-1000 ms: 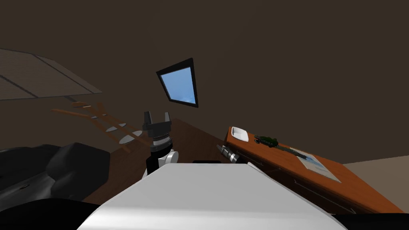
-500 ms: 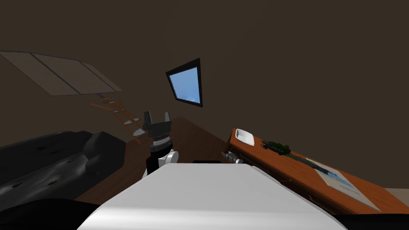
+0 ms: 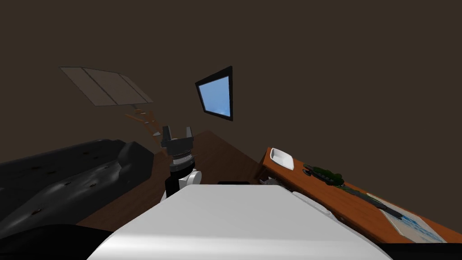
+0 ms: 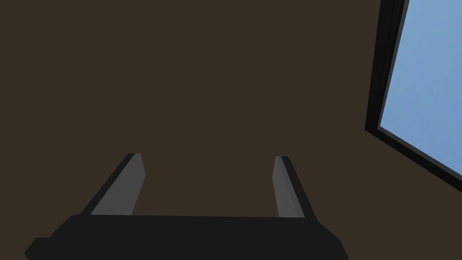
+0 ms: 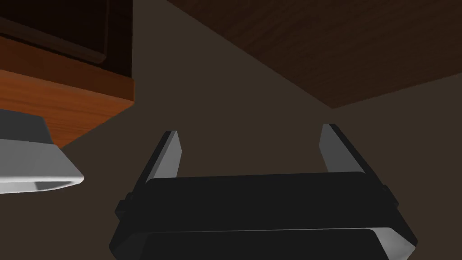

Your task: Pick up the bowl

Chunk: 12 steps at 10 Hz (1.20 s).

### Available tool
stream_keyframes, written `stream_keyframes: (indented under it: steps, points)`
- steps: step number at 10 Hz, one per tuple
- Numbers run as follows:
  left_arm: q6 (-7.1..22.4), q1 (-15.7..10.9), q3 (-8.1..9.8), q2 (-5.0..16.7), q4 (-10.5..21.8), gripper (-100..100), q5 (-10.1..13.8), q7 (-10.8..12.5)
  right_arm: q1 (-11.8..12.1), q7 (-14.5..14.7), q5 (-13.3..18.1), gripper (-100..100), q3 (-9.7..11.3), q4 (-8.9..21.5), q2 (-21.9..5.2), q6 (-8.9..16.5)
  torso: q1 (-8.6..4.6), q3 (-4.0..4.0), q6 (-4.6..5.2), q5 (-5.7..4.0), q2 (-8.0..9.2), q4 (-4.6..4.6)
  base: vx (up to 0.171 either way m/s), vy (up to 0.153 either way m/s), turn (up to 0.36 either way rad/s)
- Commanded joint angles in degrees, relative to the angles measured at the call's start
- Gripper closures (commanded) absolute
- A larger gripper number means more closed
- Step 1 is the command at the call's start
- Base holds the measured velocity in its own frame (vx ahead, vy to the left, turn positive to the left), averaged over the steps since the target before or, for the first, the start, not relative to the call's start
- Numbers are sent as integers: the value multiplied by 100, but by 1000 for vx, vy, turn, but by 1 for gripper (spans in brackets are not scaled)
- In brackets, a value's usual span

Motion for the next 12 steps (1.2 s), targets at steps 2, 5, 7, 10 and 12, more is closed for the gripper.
stream_keyframes:
  steps: [2,5,7,10,12]
  points:
    - [0,0,0,0,0,0,0,0,15,212,271,-100,187,334,-457,365,-1,0,-2,1,0,0,10,-17,240]
    - [0,0,0,0,0,0,0,0,3,302,382,-100,261,514,-651,498,-2,-4,-2,0,-8,-1,18,-17,132]
    - [0,0,0,0,0,0,0,0,-18,462,579,-100,375,828,-980,731,-3,-5,-1,0,-8,-2,27,-24,230]
    - [0,0,0,0,0,0,0,0,-24,598,739,-100,460,1175,-1225,916,-3,-7,1,-1,-12,-3,39,-33,160]
    - [0,1,1,0,0,0,0,0,-21,655,805,-100,498,1317,-1312,988,-9,-11,2,-4,-19,-4,46,-42,129]
